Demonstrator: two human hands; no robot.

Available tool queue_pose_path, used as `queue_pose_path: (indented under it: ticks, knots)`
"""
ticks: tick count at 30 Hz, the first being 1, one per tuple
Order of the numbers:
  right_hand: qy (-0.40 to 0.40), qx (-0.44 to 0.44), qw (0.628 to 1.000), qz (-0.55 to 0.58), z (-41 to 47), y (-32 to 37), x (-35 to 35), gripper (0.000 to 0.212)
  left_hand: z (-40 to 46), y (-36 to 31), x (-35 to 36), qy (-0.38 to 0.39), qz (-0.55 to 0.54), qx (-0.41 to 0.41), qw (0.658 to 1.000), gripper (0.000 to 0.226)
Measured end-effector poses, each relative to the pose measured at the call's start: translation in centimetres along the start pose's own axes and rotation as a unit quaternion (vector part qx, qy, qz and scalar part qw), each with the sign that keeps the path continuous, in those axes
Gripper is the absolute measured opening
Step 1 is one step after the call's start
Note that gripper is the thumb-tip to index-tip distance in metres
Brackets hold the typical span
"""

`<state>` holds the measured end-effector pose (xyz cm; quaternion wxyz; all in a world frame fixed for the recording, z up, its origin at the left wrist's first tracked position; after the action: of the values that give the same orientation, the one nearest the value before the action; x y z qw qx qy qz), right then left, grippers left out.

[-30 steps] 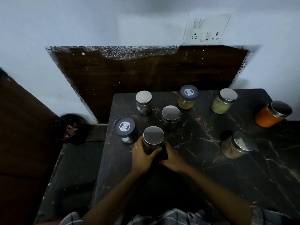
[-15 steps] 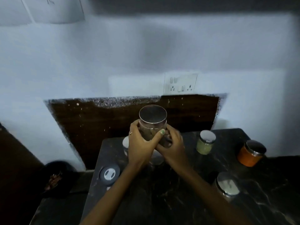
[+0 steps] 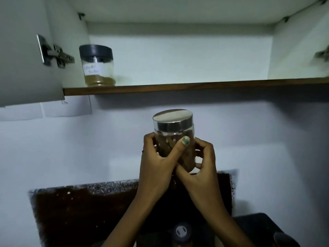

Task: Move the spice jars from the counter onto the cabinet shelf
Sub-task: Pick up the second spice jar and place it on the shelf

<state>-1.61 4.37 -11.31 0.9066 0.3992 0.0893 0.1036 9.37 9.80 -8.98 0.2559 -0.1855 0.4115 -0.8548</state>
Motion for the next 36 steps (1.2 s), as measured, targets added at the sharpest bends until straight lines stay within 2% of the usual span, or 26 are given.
queue_pose_path:
  ticks: [3, 5, 7, 9, 11, 13, 15, 17, 19, 21, 25, 28, 30, 36]
  knots:
    - [-0.010, -0.019, 1.000, 0.016, 1.4, 1.6, -0.9, 0.054, 1.4, -2.1, 0.9, 0.004, -0.001, 0.017, 1.000, 0.064]
    - [0.001, -0.008, 0.999, 0.038, 2.0, 1.8, -1.4, 0.055, 1.9, -2.8, 1.1, 0.005, -0.006, 0.015, 1.000, 0.062]
    - [0.045, 0.027, 0.992, 0.111, 2.3, 1.3, -1.2, 0.053, 2.1, -3.0, 1.4, 0.017, -0.033, -0.003, 0.999, 0.061]
    - [0.107, 0.079, 0.969, 0.209, 2.0, 0.7, -0.3, 0.052, 2.1, -2.8, 2.2, 0.045, -0.066, -0.031, 0.996, 0.067]
    - [0.129, 0.103, 0.952, 0.257, 1.6, 0.5, 0.1, 0.056, 2.0, -2.8, 2.9, 0.068, -0.084, -0.044, 0.993, 0.066]
    - [0.093, 0.081, 0.963, 0.238, 1.5, 0.7, -0.2, 0.053, 1.7, -2.8, 3.5, 0.078, -0.093, -0.046, 0.992, 0.060]
    - [0.007, 0.039, 0.982, 0.186, 1.6, 1.4, -1.4, 0.052, 1.5, -2.5, 4.1, 0.078, -0.108, -0.049, 0.990, 0.055]
    - [-0.076, -0.007, 0.992, 0.105, 1.5, 2.3, -2.6, 0.064, 1.1, -2.2, 4.8, 0.085, -0.127, -0.066, 0.986, 0.056]
    - [-0.120, -0.039, 0.992, 0.030, 1.4, 2.9, -3.4, 0.073, 1.0, -1.9, 5.4, 0.092, -0.138, -0.083, 0.983, 0.058]
    - [-0.102, -0.053, 0.993, 0.013, 1.4, 3.1, -3.5, 0.077, 1.2, -2.1, 5.4, 0.086, -0.138, -0.076, 0.984, 0.060]
    - [0.005, -0.021, 0.997, 0.077, 2.0, 3.0, -3.5, 0.060, 2.2, -2.9, 5.1, 0.092, -0.145, -0.067, 0.983, 0.056]
    - [0.069, -0.015, 0.992, 0.105, 2.4, 3.6, -3.2, 0.064, 2.5, -3.1, 4.9, 0.093, -0.159, -0.081, 0.979, 0.053]
    - [0.067, -0.030, 0.993, 0.098, 2.5, 4.3, -3.2, 0.069, 2.7, -3.2, 4.8, 0.087, -0.148, -0.074, 0.982, 0.053]
    - [-0.002, -0.090, 0.995, 0.044, 2.8, 5.2, -3.6, 0.081, 3.4, -3.7, 4.8, 0.085, -0.118, -0.055, 0.988, 0.044]
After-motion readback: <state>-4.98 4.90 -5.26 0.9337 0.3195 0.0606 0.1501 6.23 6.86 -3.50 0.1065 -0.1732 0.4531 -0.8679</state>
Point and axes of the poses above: each hand's wrist, its own z-axis towards the middle knuckle, its own x-axis out of the palm, y = z × x, the point moved 8 cm from there along z, towards the middle knuckle, and after that the axes turned 7 degrees about -z, right-handed, at the moved point
